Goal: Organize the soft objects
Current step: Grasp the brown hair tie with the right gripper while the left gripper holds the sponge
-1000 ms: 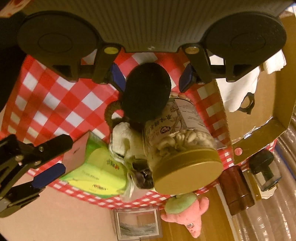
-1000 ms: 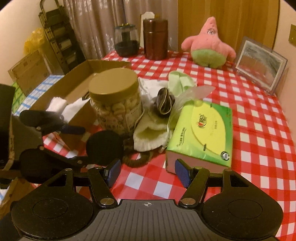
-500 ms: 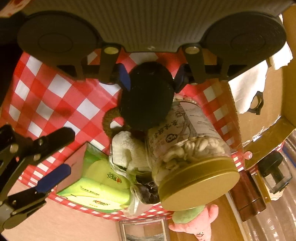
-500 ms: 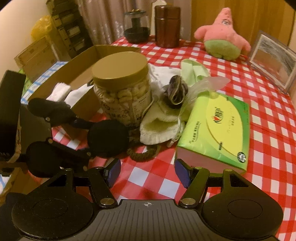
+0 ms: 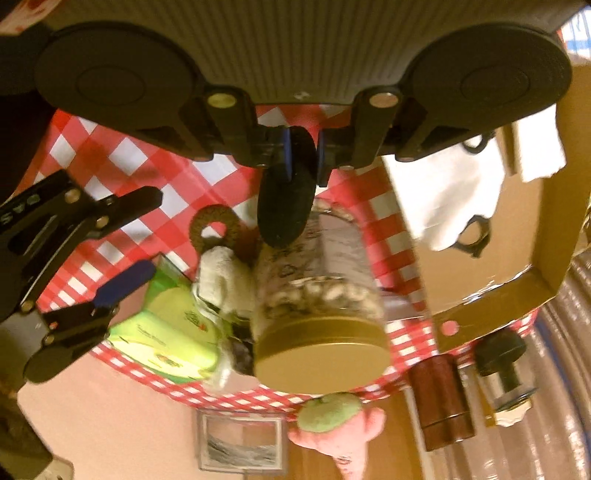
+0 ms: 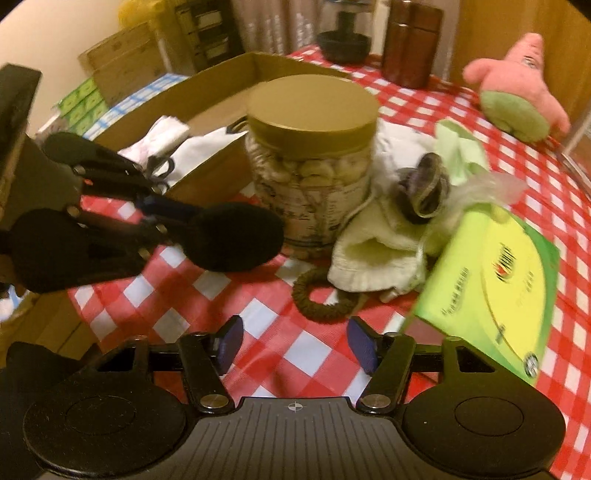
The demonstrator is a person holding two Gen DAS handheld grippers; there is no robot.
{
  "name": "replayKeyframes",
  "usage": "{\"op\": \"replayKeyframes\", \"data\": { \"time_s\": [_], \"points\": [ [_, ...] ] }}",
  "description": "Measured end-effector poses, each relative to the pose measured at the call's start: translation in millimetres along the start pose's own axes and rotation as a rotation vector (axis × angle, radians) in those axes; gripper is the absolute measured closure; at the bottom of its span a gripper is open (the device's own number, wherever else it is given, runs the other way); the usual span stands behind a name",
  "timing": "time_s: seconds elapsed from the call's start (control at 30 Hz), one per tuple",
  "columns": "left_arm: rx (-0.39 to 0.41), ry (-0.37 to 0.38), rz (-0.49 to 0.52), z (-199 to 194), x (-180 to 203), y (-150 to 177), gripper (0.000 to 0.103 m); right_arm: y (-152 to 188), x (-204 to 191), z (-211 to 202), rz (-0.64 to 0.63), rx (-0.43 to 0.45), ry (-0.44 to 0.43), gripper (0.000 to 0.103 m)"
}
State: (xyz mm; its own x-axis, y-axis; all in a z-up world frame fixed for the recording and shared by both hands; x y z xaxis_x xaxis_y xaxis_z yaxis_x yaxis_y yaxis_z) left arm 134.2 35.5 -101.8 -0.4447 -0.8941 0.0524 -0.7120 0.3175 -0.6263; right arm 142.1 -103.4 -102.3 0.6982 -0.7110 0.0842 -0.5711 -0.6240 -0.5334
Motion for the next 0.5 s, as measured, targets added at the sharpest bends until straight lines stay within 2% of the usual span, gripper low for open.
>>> {"op": "replayKeyframes", "data": {
  "time_s": [0.17, 0.5],
  "points": [
    [0.022, 0.000, -0.054, -12.1, -6.9, 4.5, 0.092, -6.5, -7.7, 23.4, -0.075, -0.019, 0.014, 0.060],
    [0.054, 0.017, -0.103, -18.0, -8.4, 4.6, 0.092, -12.7, -21.2, 64.9, -0.237, -0.061, 0.087, 0.074]
  ]
}}
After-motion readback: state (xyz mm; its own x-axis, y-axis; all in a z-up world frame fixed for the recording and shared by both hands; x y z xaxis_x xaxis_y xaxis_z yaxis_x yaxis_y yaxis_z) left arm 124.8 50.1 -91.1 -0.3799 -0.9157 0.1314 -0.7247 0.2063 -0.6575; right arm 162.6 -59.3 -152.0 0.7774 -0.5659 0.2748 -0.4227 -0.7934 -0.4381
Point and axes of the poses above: each gripper's, at about its wrist camera, not at the fingertips, and z roughly the way its jaws point, x to its right, y to its underside, the point moved 6 cm from there along z, roughly the way its jaws point, and after that the axes turned 10 degrees about y, right-handed, at the moved point
